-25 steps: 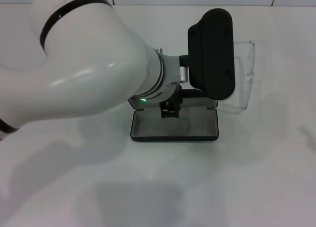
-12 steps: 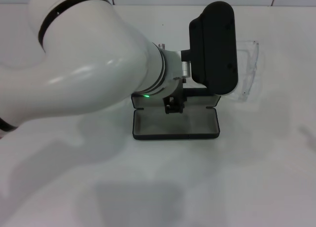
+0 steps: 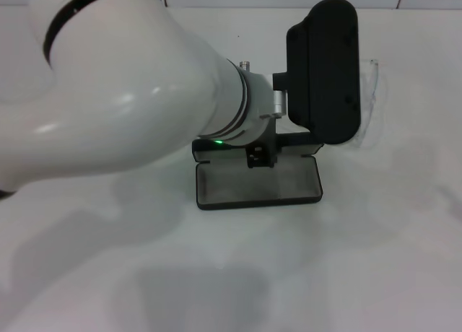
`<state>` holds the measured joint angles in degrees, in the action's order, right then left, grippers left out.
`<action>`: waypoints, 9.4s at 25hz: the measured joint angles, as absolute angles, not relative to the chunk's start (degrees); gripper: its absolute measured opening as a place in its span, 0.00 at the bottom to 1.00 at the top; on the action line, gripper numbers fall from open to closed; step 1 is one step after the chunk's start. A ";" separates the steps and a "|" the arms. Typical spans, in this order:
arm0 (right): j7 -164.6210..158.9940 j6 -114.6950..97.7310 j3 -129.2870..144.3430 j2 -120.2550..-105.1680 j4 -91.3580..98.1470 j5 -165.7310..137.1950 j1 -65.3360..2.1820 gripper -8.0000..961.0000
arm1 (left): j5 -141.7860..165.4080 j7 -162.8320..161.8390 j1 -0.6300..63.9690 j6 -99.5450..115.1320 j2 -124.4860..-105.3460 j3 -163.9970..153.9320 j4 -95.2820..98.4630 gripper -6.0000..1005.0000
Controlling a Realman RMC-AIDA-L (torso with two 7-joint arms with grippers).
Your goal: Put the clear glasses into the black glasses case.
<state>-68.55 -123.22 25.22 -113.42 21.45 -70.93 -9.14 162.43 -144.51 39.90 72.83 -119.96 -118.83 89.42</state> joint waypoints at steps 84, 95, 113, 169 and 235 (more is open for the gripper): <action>-154.16 -71.33 54.52 -112.81 36.17 -155.69 -60.12 0.72 | 103.45 -108.87 22.35 72.42 -119.88 -83.98 89.56 0.44; -153.98 -68.23 54.89 -113.87 34.26 -155.12 -61.43 0.71 | 103.06 -108.45 22.43 72.42 -119.91 -84.29 88.14 0.44; -153.90 -66.27 55.78 -113.38 28.36 -156.38 -63.72 0.64 | 103.00 -107.84 22.23 72.45 -119.97 -84.38 88.14 0.44; -116.86 -90.94 45.27 -115.55 86.23 -106.94 -25.04 0.11 | 82.30 -100.37 18.01 78.33 -119.76 -74.94 84.64 0.32; -89.12 -106.32 58.19 -115.91 48.20 -76.28 -34.77 0.11 | 56.76 -77.85 23.89 102.45 -119.89 -79.06 52.75 0.08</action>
<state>-89.12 -106.32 58.19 -115.91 48.19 -76.28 -34.77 56.76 -77.85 23.89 102.45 -119.89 -79.06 52.75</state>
